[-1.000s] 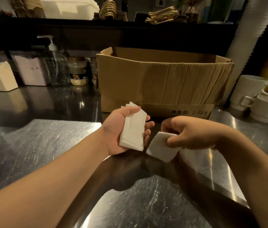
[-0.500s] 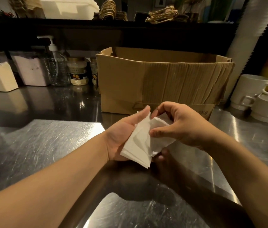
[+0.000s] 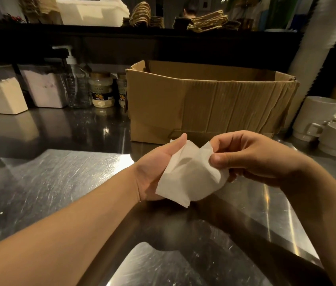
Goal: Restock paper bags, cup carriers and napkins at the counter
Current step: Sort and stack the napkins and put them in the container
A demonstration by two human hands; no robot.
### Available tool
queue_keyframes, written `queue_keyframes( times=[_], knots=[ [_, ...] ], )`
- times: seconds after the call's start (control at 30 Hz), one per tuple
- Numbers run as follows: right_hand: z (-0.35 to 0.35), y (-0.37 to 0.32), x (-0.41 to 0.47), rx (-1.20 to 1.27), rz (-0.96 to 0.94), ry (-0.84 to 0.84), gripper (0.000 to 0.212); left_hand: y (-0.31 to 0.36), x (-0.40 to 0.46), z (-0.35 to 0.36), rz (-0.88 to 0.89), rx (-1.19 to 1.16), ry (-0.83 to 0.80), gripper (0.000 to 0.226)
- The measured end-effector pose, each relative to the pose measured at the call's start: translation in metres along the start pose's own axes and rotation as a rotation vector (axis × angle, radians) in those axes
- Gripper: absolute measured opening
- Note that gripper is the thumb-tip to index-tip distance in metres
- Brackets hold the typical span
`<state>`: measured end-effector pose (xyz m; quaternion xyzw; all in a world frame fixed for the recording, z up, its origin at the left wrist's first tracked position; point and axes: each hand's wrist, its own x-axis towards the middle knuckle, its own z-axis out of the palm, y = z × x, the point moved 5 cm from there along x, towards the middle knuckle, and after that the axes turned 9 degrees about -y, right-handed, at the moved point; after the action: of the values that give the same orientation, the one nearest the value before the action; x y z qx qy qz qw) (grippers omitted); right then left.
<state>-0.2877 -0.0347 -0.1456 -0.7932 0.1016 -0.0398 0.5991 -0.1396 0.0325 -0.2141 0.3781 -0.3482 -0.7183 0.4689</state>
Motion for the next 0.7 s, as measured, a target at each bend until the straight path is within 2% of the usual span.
queue_keyframes(
  times=[0.07, 0.17, 0.37, 0.47, 0.6, 0.63, 0.7],
  knots=[
    [0.005, -0.001, 0.005, -0.119, -0.019, 0.054, 0.021, 0.001, -0.001, 0.0, -0.002, 0.048, 0.016, 0.059],
    [0.006, 0.002, 0.015, -0.311, -0.014, 0.245, 0.021, 0.001, -0.002, 0.002, -0.031, 0.107, 0.039, 0.055],
    [0.004, 0.006, 0.018, -0.313, -0.034, 0.362, 0.01, 0.001, 0.0, -0.001, -0.013, 0.114, 0.038, 0.059],
    [0.002, 0.005, 0.014, -0.234, -0.046, 0.304, 0.006, 0.001, 0.0, -0.002, -0.002, 0.087, 0.046, 0.058],
    [0.008, -0.001, 0.005, -0.007, -0.087, -0.007, 0.011, 0.001, 0.001, 0.001, 0.003, 0.027, 0.01, 0.063],
    [0.009, -0.003, 0.004, 0.026, -0.097, -0.016, 0.009, 0.001, 0.001, 0.001, 0.004, 0.029, 0.01, 0.062],
    [0.007, -0.003, 0.007, -0.032, -0.096, 0.106, 0.012, 0.002, 0.0, 0.004, -0.001, 0.055, 0.007, 0.058]
  ],
)
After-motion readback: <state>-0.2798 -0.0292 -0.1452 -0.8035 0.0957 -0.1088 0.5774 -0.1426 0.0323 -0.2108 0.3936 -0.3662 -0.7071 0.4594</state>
